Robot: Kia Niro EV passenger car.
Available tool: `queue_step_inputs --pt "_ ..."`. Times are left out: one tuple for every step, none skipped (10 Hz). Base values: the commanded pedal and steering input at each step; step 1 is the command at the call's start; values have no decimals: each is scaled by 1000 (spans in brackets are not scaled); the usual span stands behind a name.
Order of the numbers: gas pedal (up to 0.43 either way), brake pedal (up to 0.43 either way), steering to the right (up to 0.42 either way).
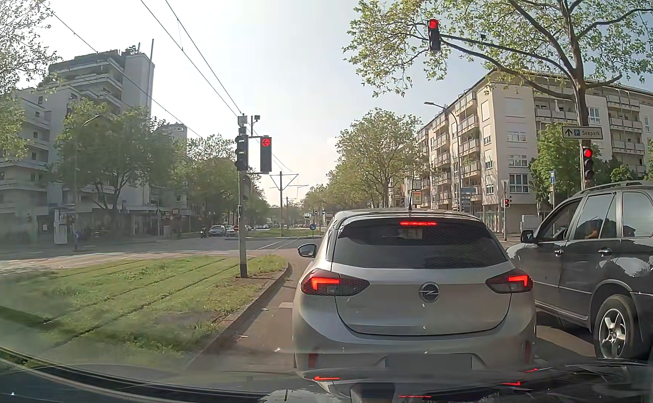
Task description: Follow the waypoints while adhering to traffic rules and regulations
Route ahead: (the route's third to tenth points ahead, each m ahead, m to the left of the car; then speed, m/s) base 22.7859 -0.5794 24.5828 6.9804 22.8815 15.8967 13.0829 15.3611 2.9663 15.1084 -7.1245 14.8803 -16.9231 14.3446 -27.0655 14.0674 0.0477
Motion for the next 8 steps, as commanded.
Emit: queue_step_inputs --pt "0 232 7" --pt "0 232 5" --pt "0 226 1" --pt "0 232 0" --pt "0 232 0" --pt "0 232 0" --pt "0 232 0" --pt "0 232 0"
